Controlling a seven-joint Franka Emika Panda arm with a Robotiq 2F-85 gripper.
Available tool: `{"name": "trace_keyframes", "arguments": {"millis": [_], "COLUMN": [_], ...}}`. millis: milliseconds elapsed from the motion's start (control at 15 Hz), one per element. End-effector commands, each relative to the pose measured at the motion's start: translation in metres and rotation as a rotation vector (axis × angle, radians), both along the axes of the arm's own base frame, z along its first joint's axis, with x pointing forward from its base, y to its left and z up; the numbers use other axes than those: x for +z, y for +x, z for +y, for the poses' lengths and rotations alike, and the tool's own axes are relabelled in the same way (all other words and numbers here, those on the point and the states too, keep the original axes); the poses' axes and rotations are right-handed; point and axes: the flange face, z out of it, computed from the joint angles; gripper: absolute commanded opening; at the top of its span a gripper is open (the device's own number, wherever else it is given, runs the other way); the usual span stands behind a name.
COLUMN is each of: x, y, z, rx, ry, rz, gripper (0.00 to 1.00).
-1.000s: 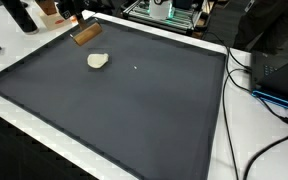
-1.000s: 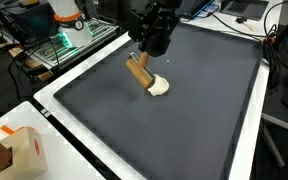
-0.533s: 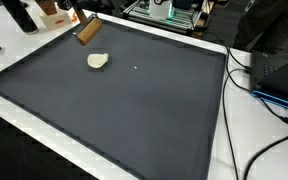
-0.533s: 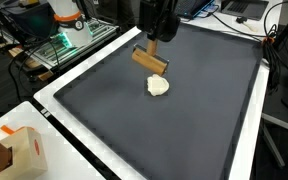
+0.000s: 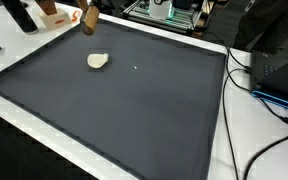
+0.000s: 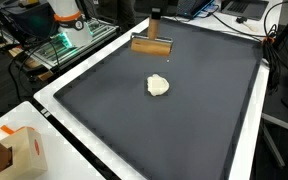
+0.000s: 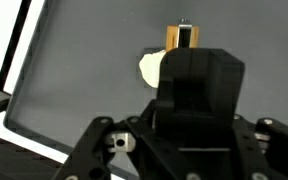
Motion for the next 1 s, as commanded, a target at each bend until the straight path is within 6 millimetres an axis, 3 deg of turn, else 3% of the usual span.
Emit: {"name": "trace_keyframes", "arguments": {"millis": [0, 733, 800, 933], "x": [0.015, 0.023, 0.019, 0.019], "y": [-0.019, -0.032, -0.023, -0.023], "z": [0.005, 0.021, 0.021, 0.022], "rx": [0.197, 0.766, 0.701, 0.737], "ry": [0.036, 0.067, 0.042, 0.054], "rz": [-0.024, -0.045, -0.008, -0.016], "gripper": [0.24, 0.24, 0.49, 0.49]}}
